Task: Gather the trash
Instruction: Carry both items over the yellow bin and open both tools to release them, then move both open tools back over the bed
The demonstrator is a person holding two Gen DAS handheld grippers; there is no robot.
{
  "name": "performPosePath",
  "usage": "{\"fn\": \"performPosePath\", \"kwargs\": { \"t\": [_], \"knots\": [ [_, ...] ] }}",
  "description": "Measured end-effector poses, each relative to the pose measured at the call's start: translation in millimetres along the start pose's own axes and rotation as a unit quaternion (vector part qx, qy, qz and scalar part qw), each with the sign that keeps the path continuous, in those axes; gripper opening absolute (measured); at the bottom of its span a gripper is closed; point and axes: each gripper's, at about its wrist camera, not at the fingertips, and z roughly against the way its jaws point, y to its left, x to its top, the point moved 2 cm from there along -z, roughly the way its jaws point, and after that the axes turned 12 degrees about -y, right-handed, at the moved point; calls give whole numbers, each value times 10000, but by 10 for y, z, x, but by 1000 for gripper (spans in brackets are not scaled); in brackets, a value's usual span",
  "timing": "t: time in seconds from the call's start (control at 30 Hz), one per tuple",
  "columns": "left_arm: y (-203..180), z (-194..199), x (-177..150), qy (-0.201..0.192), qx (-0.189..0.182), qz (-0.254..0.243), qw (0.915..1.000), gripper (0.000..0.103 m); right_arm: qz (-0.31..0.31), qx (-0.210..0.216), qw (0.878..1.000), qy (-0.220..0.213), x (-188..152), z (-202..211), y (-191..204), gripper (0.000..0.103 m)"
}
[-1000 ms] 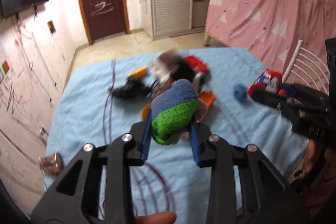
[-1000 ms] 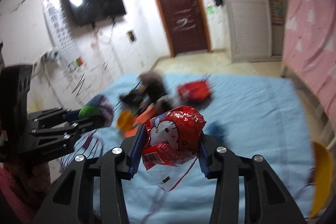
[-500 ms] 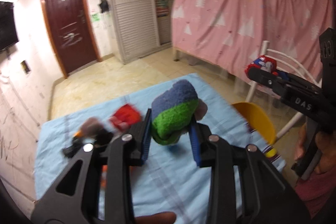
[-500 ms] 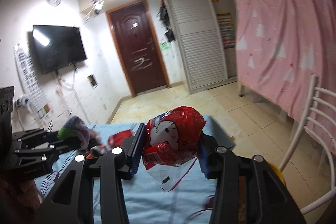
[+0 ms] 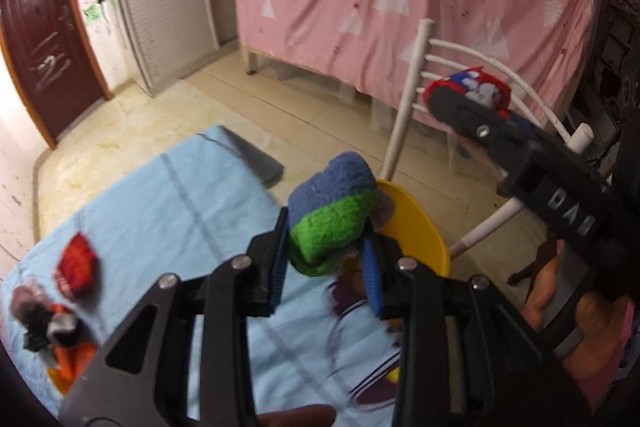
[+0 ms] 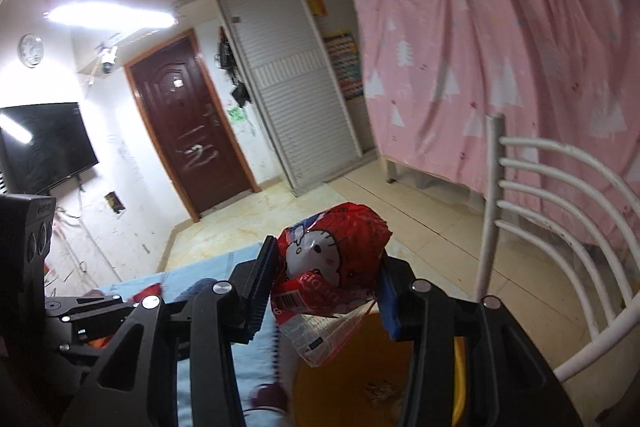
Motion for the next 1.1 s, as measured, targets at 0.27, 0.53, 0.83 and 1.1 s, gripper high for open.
{"fn": "performPosePath", "kwargs": {
  "t": [0.27, 0.53, 0.83, 1.1],
  "knots": [
    [-25, -242, 13, 202, 62, 153, 9997, 56, -104, -314, 9991, 278, -149, -218, -146, 64],
    [212, -54, -37, 188, 156, 468, 9986, 56, -40, -253, 9989, 385, -214, -250, -21, 67],
    [505, 427, -6, -225, 250, 663, 9972, 58, 305, 138, 9984, 462, -250, -256, 523, 71],
    [969, 808, -58, -489, 410, 982, 9931, 59, 594, 423, 9950, 685, -343, -379, 1060, 73]
  ]
}}
